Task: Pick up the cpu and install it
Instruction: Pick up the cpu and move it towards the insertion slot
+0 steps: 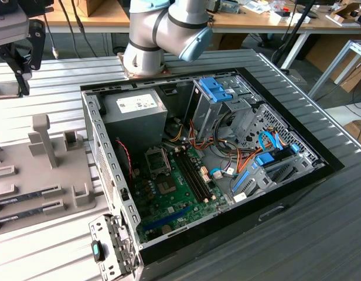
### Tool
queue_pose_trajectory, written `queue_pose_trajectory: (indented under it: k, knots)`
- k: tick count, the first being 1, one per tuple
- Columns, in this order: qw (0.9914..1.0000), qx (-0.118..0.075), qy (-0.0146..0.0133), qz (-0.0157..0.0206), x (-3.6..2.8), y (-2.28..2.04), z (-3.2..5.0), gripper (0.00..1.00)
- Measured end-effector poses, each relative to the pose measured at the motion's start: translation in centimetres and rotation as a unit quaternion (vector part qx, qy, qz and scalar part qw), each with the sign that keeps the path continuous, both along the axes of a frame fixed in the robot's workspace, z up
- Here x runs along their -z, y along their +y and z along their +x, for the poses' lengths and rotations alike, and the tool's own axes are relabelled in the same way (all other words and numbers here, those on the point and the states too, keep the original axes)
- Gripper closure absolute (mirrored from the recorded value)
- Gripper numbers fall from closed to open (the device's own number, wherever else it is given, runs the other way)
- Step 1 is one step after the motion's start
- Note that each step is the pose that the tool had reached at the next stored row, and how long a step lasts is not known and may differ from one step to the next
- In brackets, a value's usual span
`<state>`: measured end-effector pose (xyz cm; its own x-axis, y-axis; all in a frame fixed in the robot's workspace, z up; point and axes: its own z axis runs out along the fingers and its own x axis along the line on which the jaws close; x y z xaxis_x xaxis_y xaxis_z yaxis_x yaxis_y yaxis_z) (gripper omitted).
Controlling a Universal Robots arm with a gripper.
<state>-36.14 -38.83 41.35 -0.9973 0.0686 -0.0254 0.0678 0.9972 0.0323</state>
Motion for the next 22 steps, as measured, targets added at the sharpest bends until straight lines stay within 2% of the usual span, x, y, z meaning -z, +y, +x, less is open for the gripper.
queue_pose_trajectory:
  k: [14, 22]
  knots:
    - [1.0, 0.0, 0.0, 0.0, 0.03, 0.0, 1.59, 0.53]
    - [1.0, 0.0, 0.0, -0.0001, 0.05, 0.0, 2.97, 0.53]
